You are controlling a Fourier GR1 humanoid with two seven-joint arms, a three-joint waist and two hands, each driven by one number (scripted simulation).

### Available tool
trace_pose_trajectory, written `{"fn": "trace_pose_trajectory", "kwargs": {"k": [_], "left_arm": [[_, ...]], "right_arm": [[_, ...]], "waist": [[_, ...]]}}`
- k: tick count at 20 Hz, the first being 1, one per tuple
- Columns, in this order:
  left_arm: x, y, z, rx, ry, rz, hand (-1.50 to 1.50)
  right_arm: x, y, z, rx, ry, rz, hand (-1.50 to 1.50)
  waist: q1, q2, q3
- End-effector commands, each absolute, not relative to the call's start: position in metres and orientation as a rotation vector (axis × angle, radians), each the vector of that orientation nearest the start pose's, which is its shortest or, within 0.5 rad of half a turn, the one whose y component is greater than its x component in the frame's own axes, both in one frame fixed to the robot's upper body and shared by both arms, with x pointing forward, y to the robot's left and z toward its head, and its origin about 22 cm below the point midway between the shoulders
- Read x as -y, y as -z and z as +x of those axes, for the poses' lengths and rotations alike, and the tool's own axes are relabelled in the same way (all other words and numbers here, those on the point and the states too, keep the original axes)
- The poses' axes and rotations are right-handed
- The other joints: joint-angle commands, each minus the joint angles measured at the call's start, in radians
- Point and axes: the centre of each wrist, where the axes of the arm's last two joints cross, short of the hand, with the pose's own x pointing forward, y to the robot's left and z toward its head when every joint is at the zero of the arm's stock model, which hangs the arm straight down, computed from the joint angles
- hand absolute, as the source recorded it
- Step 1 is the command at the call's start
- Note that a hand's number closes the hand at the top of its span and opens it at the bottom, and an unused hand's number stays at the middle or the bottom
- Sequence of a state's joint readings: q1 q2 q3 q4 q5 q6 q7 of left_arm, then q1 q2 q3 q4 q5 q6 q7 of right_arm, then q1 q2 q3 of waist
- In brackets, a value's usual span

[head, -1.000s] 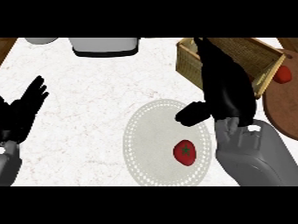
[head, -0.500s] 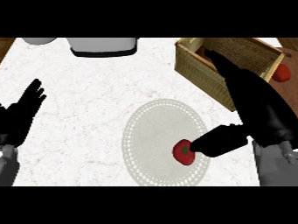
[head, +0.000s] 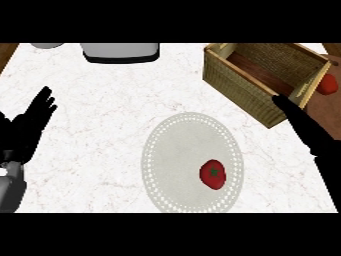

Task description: Pick the tomato from the placemat and place it in the basket

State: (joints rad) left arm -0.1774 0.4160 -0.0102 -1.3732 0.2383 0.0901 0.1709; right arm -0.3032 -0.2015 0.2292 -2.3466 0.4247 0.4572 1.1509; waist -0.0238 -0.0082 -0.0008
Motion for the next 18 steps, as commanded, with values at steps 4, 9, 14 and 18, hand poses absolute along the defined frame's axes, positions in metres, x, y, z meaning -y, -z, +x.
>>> {"fn": "trace_pose_trajectory", "kwargs": {"k": [4, 9, 14, 18], "left_arm": [[-0.302, -0.031, 0.282, 1.366, 0.06, 0.181, 0.0], [-0.322, -0.043, 0.291, 1.392, 0.059, 0.206, 0.0], [-0.315, -0.043, 0.287, 1.377, 0.073, 0.2, 0.0], [-0.319, -0.039, 0.285, 1.378, 0.063, 0.197, 0.0]], "right_arm": [[0.165, -0.192, 0.155, 1.272, -0.662, -0.673, -1.5], [0.171, -0.142, 0.176, 1.312, -0.667, -0.74, -1.5], [0.158, -0.092, 0.18, 1.388, -0.563, -0.708, -1.5], [0.147, -0.065, 0.199, 1.323, -0.588, -0.687, -1.5]], "waist": [[0.021, 0.004, 0.001], [0.02, 0.007, 0.001], [0.023, 0.007, 0.002], [0.026, 0.008, 0.001]]}}
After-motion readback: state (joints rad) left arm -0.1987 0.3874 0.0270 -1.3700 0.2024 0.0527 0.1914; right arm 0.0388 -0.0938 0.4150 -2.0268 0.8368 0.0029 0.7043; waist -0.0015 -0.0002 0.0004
